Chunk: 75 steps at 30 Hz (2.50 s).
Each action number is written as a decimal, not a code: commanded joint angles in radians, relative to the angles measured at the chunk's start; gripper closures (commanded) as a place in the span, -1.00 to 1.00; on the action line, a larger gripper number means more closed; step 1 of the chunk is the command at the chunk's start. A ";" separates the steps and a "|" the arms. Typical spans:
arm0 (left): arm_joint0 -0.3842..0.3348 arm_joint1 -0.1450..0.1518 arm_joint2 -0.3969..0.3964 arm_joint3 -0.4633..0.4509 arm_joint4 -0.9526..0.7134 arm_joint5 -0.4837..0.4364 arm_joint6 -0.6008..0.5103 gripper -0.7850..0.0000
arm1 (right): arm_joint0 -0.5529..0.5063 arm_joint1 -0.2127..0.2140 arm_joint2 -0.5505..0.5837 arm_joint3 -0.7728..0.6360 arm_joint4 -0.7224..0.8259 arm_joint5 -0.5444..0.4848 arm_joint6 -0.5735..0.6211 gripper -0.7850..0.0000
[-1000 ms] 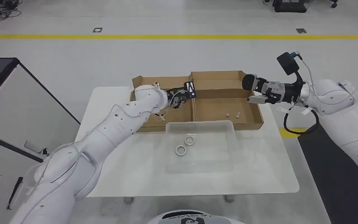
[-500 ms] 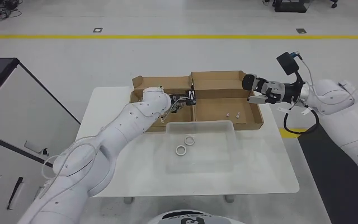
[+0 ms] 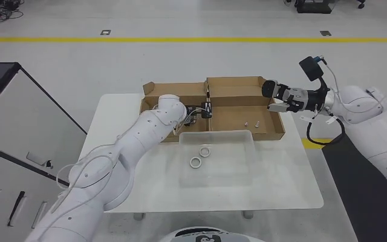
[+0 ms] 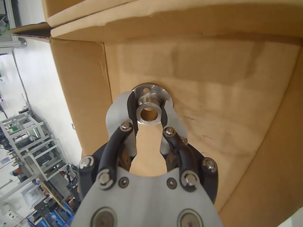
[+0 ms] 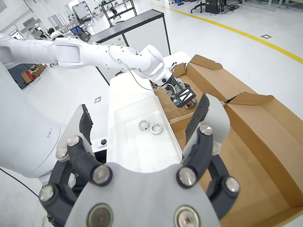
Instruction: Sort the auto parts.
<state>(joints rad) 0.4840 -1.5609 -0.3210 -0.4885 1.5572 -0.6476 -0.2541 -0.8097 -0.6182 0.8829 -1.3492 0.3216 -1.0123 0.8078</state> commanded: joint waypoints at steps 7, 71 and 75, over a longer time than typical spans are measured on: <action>-0.008 -0.026 -0.004 0.050 0.007 0.006 0.020 -1.00 | 0.000 0.000 0.000 0.000 0.000 0.000 0.000 -1.00; 0.274 0.283 -0.434 -0.993 -0.471 -0.202 -0.716 -1.00 | 0.000 0.000 0.000 0.000 0.000 0.000 0.000 -1.00; 0.192 0.292 -0.302 -0.991 -0.653 -0.073 -0.846 -1.00 | 0.000 0.000 0.000 0.000 0.000 0.000 0.000 -1.00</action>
<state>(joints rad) 0.6968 -1.2716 -0.6595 -1.4776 0.9536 -0.7541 -1.0680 -0.8097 -0.6182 0.8829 -1.3492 0.3216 -1.0123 0.8078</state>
